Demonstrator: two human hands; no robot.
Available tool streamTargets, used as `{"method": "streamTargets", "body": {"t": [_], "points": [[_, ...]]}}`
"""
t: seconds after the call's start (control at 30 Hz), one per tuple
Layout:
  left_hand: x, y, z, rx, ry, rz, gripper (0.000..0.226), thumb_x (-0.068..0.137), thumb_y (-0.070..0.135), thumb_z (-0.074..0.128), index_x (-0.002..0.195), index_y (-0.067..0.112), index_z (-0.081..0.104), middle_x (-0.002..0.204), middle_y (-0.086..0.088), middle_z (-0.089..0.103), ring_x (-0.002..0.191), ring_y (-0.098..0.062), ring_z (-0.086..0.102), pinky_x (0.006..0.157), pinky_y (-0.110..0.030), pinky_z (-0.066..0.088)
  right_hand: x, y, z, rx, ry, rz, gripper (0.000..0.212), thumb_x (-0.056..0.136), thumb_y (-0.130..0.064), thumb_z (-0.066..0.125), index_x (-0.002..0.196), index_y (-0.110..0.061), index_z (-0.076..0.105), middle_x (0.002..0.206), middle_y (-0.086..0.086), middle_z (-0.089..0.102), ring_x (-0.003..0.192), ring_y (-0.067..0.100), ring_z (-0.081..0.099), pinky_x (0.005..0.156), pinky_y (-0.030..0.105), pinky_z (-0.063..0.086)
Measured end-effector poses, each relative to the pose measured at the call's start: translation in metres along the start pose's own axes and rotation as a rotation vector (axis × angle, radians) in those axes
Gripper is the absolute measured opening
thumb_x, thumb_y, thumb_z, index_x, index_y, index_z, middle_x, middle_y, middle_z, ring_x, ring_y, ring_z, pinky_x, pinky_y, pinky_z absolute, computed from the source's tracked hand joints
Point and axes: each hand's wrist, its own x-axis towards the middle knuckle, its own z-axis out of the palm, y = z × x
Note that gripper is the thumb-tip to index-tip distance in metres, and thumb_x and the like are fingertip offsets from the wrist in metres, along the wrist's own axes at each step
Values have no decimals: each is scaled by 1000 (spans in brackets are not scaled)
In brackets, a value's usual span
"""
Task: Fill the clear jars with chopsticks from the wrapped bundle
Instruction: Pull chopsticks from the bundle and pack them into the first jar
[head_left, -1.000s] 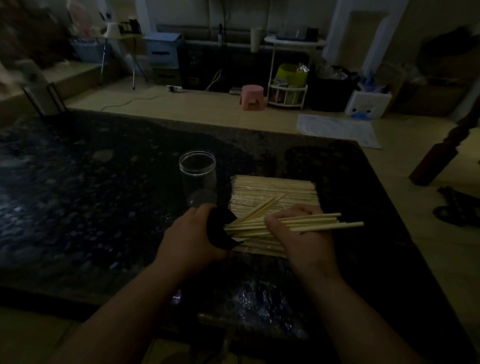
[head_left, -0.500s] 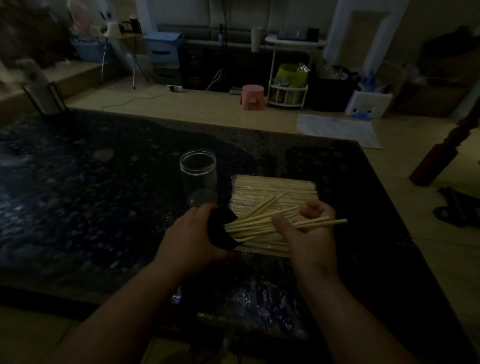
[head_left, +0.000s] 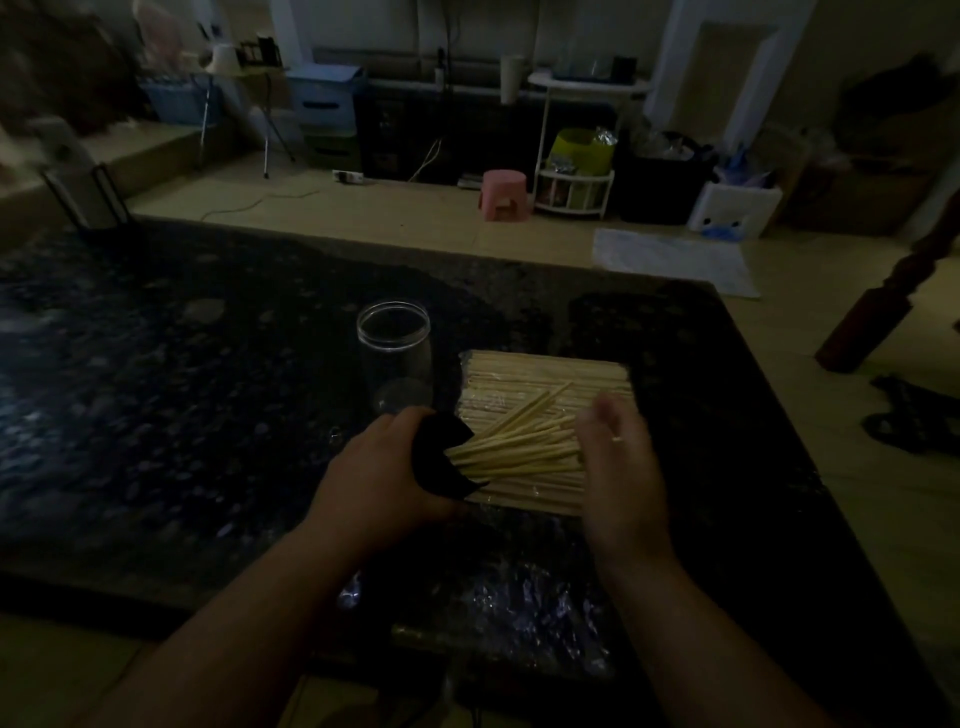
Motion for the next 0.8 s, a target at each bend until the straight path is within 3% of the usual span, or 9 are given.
{"method": "streamTargets", "body": {"t": [0.07,0.17,0.23,0.3,0.33,0.43,0.53,0.7,0.8], "points": [[-1,1,-1,11,-3,5,87,51,60,81,127,41,45,120,9,54,109,-16,57,90,-37,49,0,4,2,-88,-105,32,47,99,-38,47,143,-26,40,137,-13,43,118,-1,38,79,-3,30],[-2,1,-1,25,-13,6,82,52,61,80,125,44,44,117,10,53,107,-15,57,89,-37,49,-2,7,3,-99,-153,39,48,99,-37,43,146,-28,36,149,-11,36,122,-1,35,92,11,27],[-1,0,-2,12,-13,-6,83,51,61,80,124,44,45,116,10,54,106,-14,57,89,-36,50,-1,5,3,-98,-141,26,47,100,-37,41,145,-26,39,147,-12,38,124,-2,35,93,11,27],[0,-1,-3,-23,1,-16,86,48,62,78,125,43,46,115,9,55,105,-14,56,89,-36,50,1,1,1,-88,-104,-1,43,101,-37,41,141,-23,45,136,-14,45,124,-1,40,91,7,31],[0,0,-4,-40,13,-20,84,48,62,78,124,43,47,113,10,54,103,-13,56,88,-34,49,2,0,0,-69,-69,-20,37,101,-38,42,134,-24,52,130,-14,51,121,3,46,92,12,36],[0,2,-6,-58,49,-43,78,52,55,83,122,42,49,106,11,52,100,-12,55,83,-30,46,4,-3,-5,-70,56,-119,18,96,-37,45,90,-26,59,89,-6,62,84,13,59,73,29,47],[1,1,-7,-49,70,-77,79,53,50,85,123,41,49,112,6,55,103,-16,58,84,-32,49,1,-2,-8,-50,71,-182,25,96,-29,46,73,-23,54,65,-4,57,61,13,55,57,33,46],[1,-1,-7,-41,78,-109,83,51,51,84,125,39,48,114,2,56,104,-20,58,87,-37,50,-7,7,-3,-154,-105,-203,38,83,-53,43,73,-18,53,66,8,58,58,25,56,53,44,48],[1,-1,-8,-54,83,-125,84,52,50,84,126,38,47,115,2,55,106,-20,57,89,-38,50,-8,10,-6,-270,-221,-204,32,92,-45,45,73,-20,55,68,7,62,61,23,62,59,47,51]]}}
